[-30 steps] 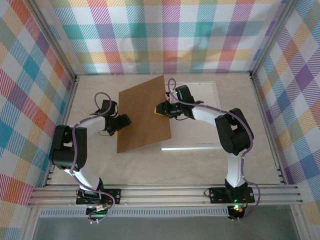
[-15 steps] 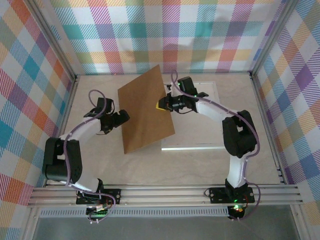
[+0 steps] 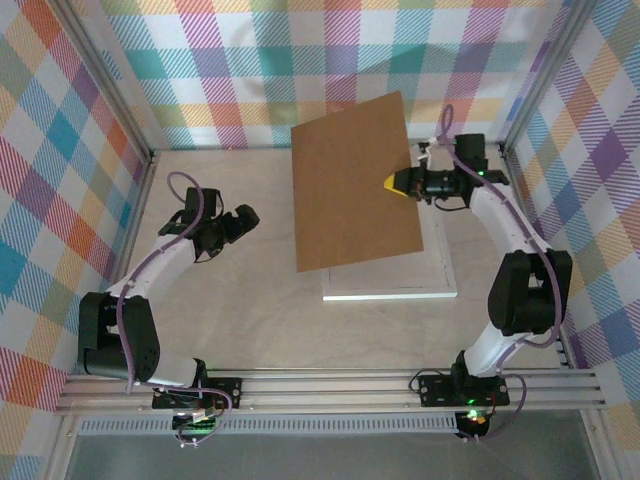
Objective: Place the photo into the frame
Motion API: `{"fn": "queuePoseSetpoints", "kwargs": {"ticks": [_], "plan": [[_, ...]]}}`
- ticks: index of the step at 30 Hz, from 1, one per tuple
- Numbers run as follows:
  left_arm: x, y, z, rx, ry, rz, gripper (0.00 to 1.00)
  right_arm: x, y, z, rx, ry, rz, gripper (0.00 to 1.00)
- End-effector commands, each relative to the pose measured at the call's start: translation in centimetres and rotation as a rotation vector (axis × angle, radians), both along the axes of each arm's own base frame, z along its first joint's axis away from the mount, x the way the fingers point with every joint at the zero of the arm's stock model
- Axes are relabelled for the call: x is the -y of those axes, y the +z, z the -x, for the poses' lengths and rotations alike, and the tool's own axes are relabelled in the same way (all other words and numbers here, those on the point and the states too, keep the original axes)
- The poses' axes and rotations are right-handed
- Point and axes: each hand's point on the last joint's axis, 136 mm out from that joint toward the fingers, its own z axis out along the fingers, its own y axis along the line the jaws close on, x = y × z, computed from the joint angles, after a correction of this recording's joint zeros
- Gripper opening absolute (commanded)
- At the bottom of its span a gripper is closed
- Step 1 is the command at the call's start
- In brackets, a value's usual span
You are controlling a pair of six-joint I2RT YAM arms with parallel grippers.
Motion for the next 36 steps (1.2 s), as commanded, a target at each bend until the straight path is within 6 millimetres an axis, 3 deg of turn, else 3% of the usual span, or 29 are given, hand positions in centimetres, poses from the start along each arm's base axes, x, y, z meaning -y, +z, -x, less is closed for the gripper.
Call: {"fn": "queuePoseSetpoints", "kwargs": {"ticks": [1, 5, 10, 17, 30, 36], "plan": [[2.3, 0.4, -0.8, 0.015, -0.062, 0.042, 1.0, 1.6, 2.6, 2.9, 0.078, 0.13, -0.134, 0.0], [4.2, -0.1, -1.0, 0.003, -0.113, 0.059, 1.0, 5.4, 1.5, 1.8, 0.085, 0.051, -0.124, 0.0], [6.4, -1.0, -1.1, -0.026, -0.158, 0.065, 1.0, 7.9, -0.5, 0.4, 0.038, 0.022, -0.202, 0.0], [9.0, -2.5, -1.2, -0.068, -0.205, 0.066, 1.0, 8.7, -5.3, -0.7, -0.079, 0.018, -0.149, 0.0], [10.2, -3.7, -1.1, -0.087, -0.22, 0.077, 1.0, 9.2, -10.0, -1.1, -0.184, 0.003, -0.072, 0.0], [10.3, -3.7, -1.2, -0.09, -0.223, 0.072, 1.0, 9.2, -10.9, -1.6, -0.18, -0.002, -0.103, 0.0]]}}
